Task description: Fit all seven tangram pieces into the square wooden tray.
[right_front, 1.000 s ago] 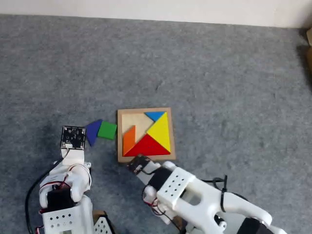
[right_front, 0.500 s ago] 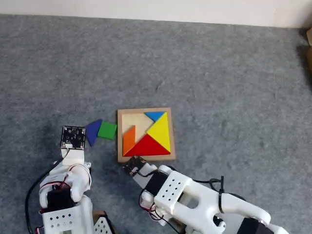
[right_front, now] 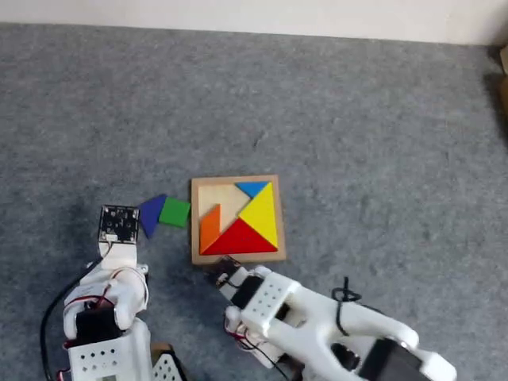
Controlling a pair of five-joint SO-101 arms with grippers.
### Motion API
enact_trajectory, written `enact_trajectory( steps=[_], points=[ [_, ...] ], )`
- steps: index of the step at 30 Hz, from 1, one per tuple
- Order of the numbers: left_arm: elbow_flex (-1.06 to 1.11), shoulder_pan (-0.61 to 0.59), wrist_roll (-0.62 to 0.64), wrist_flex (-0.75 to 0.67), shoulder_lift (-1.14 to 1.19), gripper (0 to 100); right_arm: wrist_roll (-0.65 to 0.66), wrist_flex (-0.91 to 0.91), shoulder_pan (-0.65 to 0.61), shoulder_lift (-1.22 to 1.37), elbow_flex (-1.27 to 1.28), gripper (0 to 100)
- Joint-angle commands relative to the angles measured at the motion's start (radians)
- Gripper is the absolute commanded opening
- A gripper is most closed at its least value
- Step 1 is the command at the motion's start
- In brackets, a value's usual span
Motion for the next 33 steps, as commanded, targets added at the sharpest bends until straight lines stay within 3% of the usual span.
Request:
enact_trajectory(
  steps=[1, 4, 10, 18, 24, 33],
  points=[
    [0.019, -0.008, 0.005, -0.014, -0.005, 1, 0.081, -0.005, 0.025, 0.119, -0.054, 27.4],
    [0.019, -0.008, 0.005, -0.014, -0.005, 1, 0.112, -0.005, 0.039, 0.145, -0.054, 26.9],
    [0.019, -0.008, 0.005, -0.014, -0.005, 1, 0.184, -0.005, 0.085, 0.09, -0.054, 11.6],
    [0.019, -0.008, 0.005, -0.014, -0.005, 1, 0.19, 0.004, 0.186, 0.008, -0.054, 0.5],
    [0.019, -0.008, 0.005, -0.014, -0.005, 1, 0.19, 0.041, 0.288, -0.145, -0.085, 0.4],
    [0.019, -0.008, 0.005, -0.014, -0.005, 1, 0.181, 0.11, 0.414, -0.323, -0.331, 0.4]
  ],
)
